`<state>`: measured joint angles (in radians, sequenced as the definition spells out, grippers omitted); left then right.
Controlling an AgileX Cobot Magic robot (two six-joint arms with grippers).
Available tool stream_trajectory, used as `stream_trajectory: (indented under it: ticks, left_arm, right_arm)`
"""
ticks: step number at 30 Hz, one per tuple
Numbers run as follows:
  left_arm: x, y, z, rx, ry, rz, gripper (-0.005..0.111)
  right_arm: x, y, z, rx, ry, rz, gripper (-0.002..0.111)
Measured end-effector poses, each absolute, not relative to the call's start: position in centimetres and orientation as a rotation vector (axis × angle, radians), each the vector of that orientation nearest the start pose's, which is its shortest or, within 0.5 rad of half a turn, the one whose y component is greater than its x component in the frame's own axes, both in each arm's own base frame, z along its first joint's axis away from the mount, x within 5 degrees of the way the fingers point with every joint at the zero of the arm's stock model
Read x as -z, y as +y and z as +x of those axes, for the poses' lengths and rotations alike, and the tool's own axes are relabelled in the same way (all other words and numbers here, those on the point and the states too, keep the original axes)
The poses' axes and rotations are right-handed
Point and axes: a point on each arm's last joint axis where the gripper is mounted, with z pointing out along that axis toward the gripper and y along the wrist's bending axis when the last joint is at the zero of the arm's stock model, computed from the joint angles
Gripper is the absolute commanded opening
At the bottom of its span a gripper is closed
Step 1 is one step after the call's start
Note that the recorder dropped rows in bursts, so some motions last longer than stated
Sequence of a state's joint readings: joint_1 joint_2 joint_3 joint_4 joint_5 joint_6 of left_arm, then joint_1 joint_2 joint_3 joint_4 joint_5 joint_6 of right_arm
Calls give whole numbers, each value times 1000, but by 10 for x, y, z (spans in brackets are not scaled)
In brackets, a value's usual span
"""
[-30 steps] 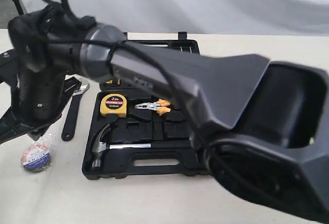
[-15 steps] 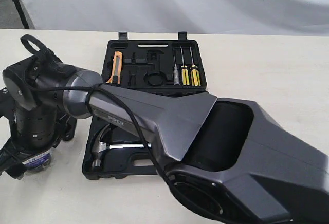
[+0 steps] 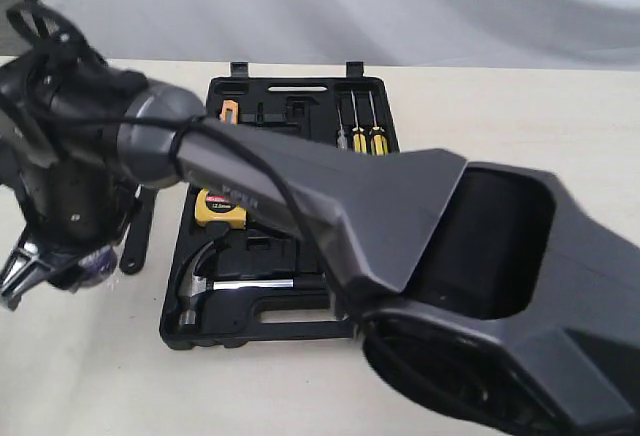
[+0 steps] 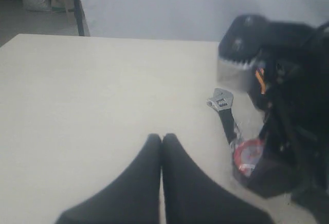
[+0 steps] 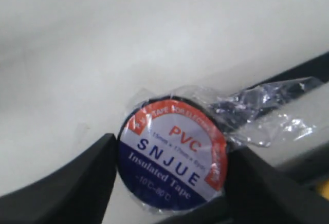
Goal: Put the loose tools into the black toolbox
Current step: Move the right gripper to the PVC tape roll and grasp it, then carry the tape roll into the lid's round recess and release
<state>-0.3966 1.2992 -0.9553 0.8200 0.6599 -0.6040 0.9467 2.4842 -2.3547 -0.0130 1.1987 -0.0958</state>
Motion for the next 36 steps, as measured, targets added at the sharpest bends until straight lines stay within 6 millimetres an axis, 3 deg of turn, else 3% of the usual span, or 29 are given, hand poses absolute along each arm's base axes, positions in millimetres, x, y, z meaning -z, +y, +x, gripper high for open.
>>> stream_trajectory:
  ticks: [3, 6, 11, 18, 22, 27, 36]
  left_arm:
    - [-308, -66, 264, -377, 2224, 323, 1]
    - [-308, -66, 264, -377, 2224, 323, 1]
    - [-308, -66, 264, -377, 2224, 323, 1]
    - [-308, -66, 264, -377, 2224, 323, 1]
    - [-308, -66, 264, -377, 2224, 323, 1]
    - [-308, -66, 264, -377, 2224, 323, 1]
    - [-308, -66, 264, -377, 2224, 323, 1]
  right_arm:
    - [-216, 408, 328, -165, 2441, -1335, 0]
    - [-225, 380, 358, -147, 2488, -1196, 0]
    - [-219, 315, 417, -116, 2633, -864, 0]
    - [-201, 239, 468, -81, 2772, -444, 0]
    - [-182, 222, 479, -62, 2816, -372, 0]
    - [-161, 220, 482, -52, 2860, -353, 0]
    - [-154, 224, 483, -101, 2865, -337, 4]
